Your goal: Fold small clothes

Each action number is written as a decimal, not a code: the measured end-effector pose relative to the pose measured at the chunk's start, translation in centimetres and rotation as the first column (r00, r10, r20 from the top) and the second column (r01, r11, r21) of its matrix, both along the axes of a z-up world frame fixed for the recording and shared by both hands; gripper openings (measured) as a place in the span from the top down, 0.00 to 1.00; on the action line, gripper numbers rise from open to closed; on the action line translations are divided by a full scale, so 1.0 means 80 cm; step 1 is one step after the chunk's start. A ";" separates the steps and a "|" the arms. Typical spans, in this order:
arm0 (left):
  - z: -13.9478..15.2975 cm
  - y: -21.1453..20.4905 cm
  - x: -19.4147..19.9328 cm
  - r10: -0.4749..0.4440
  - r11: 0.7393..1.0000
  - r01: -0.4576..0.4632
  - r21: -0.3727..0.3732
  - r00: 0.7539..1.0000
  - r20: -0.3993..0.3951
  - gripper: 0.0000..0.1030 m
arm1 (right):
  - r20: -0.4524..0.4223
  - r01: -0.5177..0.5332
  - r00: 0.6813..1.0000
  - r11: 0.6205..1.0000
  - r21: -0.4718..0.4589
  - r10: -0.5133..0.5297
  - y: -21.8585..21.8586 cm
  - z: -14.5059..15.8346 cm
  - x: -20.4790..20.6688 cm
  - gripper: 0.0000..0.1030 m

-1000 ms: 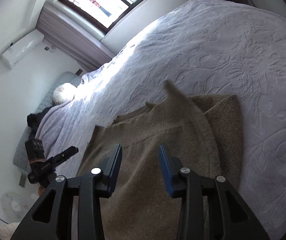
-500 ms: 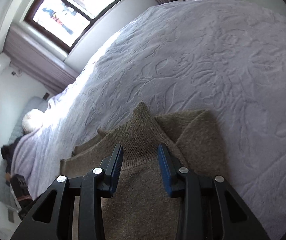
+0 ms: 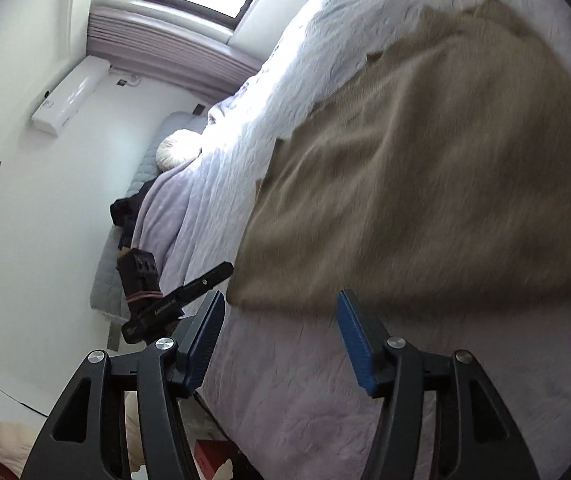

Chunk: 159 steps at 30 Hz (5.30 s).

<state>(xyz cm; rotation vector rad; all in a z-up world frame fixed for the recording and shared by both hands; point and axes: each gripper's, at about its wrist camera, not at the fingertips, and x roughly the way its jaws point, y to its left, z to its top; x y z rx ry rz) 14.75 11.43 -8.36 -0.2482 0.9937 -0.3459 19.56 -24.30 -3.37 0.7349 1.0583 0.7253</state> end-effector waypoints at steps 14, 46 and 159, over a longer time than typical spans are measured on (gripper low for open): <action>-0.017 0.020 -0.003 -0.006 0.989 0.000 -0.146 0.999 -0.045 0.30 | -0.074 0.130 0.989 0.988 0.080 -0.124 0.035 -0.046 0.009 0.40; -0.004 0.000 -0.086 0.132 0.987 -0.138 0.085 0.989 0.067 0.16 | 0.112 0.212 0.974 0.965 -0.152 -0.197 -0.004 0.011 -0.037 0.88; -0.038 -0.082 0.046 0.397 0.912 -0.396 -0.110 0.918 -0.015 0.54 | 0.197 0.241 0.964 0.896 -0.372 -0.177 0.026 -0.023 -0.122 0.39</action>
